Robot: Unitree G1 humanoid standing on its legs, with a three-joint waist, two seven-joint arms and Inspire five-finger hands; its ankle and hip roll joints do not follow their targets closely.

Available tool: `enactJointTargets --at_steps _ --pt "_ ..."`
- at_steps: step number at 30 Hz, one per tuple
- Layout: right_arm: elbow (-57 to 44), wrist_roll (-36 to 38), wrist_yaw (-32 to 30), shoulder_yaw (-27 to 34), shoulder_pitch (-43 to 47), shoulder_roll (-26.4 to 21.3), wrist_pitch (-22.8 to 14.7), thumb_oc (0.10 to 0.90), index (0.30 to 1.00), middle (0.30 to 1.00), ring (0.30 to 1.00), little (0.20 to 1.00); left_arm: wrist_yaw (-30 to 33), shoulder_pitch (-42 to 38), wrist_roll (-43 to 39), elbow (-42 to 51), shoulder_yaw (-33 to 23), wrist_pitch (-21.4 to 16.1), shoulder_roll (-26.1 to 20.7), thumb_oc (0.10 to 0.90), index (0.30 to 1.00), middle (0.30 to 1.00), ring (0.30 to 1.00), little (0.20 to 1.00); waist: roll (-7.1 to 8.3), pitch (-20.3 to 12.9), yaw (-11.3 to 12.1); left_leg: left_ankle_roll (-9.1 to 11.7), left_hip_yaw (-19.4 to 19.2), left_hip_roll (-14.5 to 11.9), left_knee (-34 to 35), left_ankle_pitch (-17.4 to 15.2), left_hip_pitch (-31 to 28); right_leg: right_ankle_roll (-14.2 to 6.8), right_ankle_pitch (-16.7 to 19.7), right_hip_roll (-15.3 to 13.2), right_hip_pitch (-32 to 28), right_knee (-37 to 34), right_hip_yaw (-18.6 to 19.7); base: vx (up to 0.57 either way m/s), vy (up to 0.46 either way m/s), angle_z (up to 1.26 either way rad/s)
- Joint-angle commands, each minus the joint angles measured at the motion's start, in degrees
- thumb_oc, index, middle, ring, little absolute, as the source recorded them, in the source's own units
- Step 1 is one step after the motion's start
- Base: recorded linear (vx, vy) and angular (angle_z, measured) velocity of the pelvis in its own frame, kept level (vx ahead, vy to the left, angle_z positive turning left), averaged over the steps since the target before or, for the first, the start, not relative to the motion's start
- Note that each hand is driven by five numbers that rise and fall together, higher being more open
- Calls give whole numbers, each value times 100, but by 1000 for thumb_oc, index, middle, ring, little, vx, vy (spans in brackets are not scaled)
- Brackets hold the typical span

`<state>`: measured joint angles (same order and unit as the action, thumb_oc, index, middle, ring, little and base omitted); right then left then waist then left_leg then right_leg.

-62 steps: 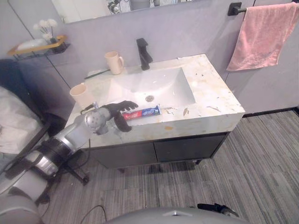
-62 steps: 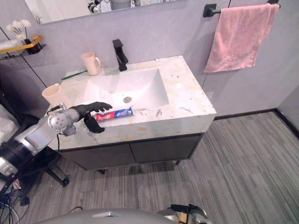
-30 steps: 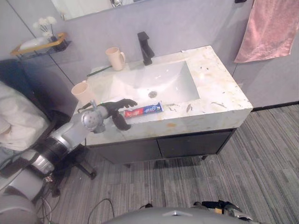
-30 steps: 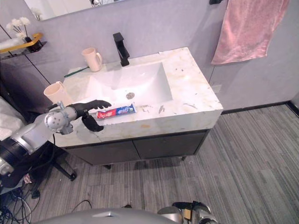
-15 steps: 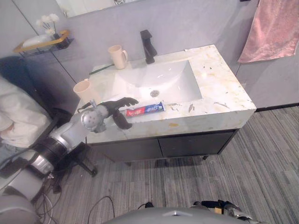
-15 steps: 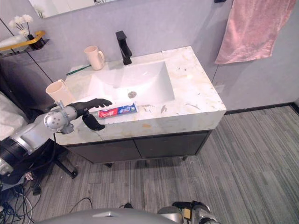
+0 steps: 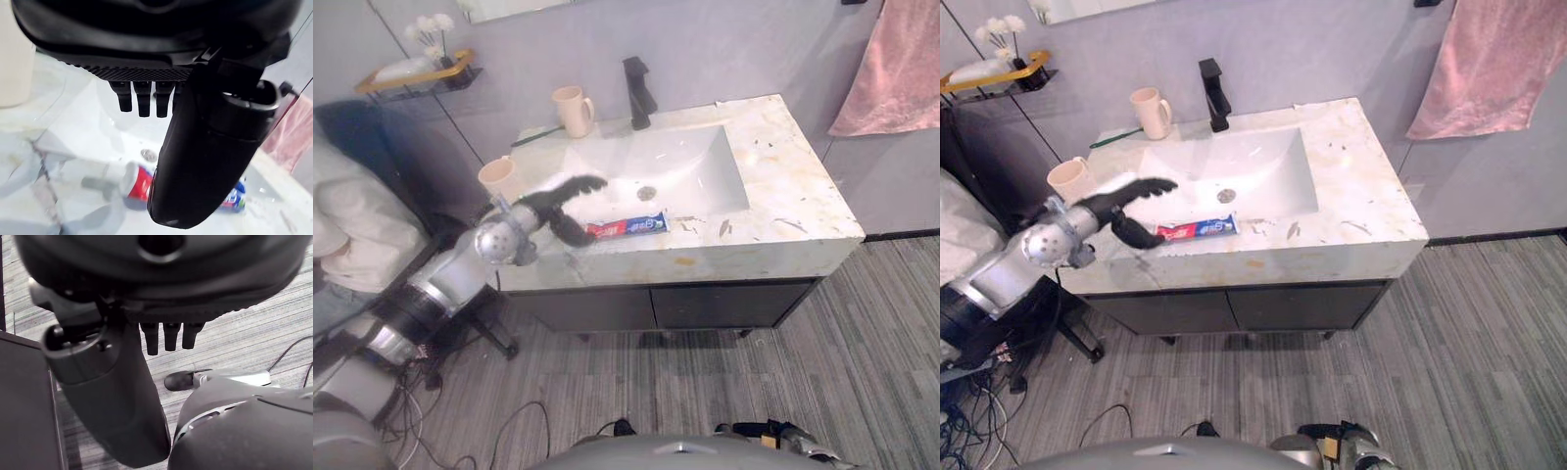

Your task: Organize the bathroom.

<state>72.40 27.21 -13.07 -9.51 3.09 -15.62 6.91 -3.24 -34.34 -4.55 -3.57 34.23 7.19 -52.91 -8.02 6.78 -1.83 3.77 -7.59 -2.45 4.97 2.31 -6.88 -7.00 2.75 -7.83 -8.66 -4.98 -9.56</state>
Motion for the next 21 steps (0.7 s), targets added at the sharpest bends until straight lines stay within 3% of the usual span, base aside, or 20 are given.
enactJointTargets --at_steps 1,21 --pt "291 -93 -51 35 241 -96 -73 800 900 900 900 900 335 -1154 25 -86 -781 -331 -531 800 900 900 900 900 81 -190 53 -351 36 488 -741 -650 -12 207 -588 346 63 578 -523 -31 -15 3" --pt "355 16 -71 39 209 -27 -93 800 900 900 900 900 -98 -1153 277 -13 -467 -156 -360 800 900 900 900 900 94 -225 10 -331 11 461 -561 -568 -74 179 -507 409 11 400 -488 -2 -1 0"
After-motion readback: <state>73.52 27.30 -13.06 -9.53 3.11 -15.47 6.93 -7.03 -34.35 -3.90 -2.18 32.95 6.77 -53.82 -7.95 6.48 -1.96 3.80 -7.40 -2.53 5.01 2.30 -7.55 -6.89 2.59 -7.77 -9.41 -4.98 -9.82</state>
